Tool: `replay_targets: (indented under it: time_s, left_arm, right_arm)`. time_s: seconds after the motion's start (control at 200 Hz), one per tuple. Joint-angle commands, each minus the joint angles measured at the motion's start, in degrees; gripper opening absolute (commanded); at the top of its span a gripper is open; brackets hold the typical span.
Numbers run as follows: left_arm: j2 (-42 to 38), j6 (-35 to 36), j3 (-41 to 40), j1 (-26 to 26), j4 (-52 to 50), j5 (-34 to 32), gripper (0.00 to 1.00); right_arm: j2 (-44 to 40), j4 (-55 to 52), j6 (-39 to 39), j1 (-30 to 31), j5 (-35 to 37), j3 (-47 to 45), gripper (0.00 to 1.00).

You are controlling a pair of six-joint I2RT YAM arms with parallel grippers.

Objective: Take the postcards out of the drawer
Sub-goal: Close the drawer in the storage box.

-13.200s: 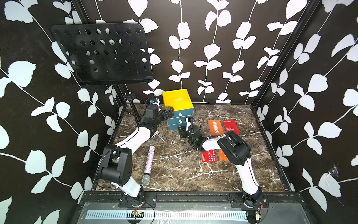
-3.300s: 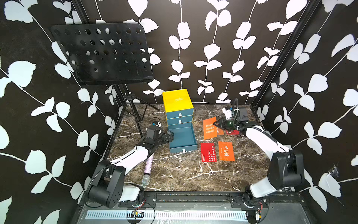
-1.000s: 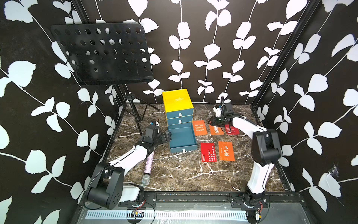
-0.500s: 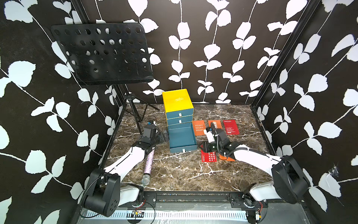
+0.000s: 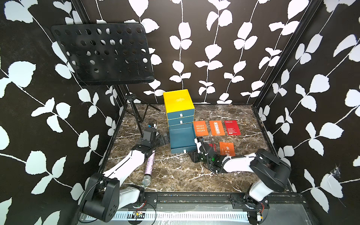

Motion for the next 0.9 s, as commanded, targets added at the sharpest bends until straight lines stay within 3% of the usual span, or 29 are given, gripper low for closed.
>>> replay_targets:
  time_s: [0.0,0.495,0.895]
  left_arm:
    - [-2.3,2.3,-0.8,0.4,-0.3,-1.5,0.99]
    - [-2.0,3.9,-2.1,0.3,1.1,-1.0,0.99]
    - [0.0,3.4,-1.9,0.5,2.0,-0.8,0.99]
  right_arm:
    - [2.7,8.5,2.4,0.7,5.2,2.2,0.42]
    - [12.7,11.9,-3.4,0.2,12.4,11.8,0.42]
    - [22.6,12.6,-5.4,-3.6,11.8,23.1,0.44]
